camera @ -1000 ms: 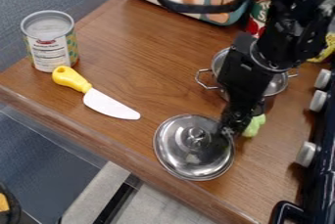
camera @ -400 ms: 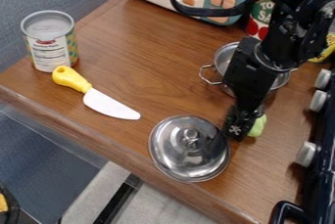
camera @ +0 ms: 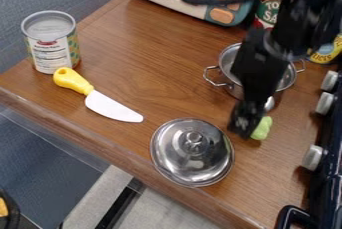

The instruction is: Took the green object that was in the upper left corner of the table and moved to the right side

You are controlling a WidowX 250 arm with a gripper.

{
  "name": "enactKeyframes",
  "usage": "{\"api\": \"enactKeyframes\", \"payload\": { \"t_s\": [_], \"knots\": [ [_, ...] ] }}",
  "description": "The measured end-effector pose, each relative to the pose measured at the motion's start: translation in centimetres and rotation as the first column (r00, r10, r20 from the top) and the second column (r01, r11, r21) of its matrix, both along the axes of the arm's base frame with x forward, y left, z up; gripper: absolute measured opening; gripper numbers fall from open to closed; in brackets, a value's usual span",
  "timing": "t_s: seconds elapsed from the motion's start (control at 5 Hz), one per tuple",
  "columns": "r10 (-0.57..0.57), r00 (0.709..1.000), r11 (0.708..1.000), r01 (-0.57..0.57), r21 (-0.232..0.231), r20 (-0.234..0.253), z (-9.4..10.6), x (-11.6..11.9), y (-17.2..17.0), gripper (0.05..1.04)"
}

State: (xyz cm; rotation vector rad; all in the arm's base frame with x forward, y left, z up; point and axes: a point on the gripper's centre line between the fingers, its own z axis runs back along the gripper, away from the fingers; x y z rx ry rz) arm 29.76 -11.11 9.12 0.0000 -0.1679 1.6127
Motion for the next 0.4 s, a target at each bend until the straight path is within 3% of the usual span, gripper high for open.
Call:
{"api": "enactKeyframes", "payload": {
  "t_s": [0.2,0.4],
  "knots": [
    [0.017,0.997,1.000,-0.016,-0.019,0.081,3.8,-0.2,1.2,1.000],
    [0.106,0.985,0.994,-0.099,-0.053,0.136,5.6,-0.4,4.7,1.000]
  ]
}}
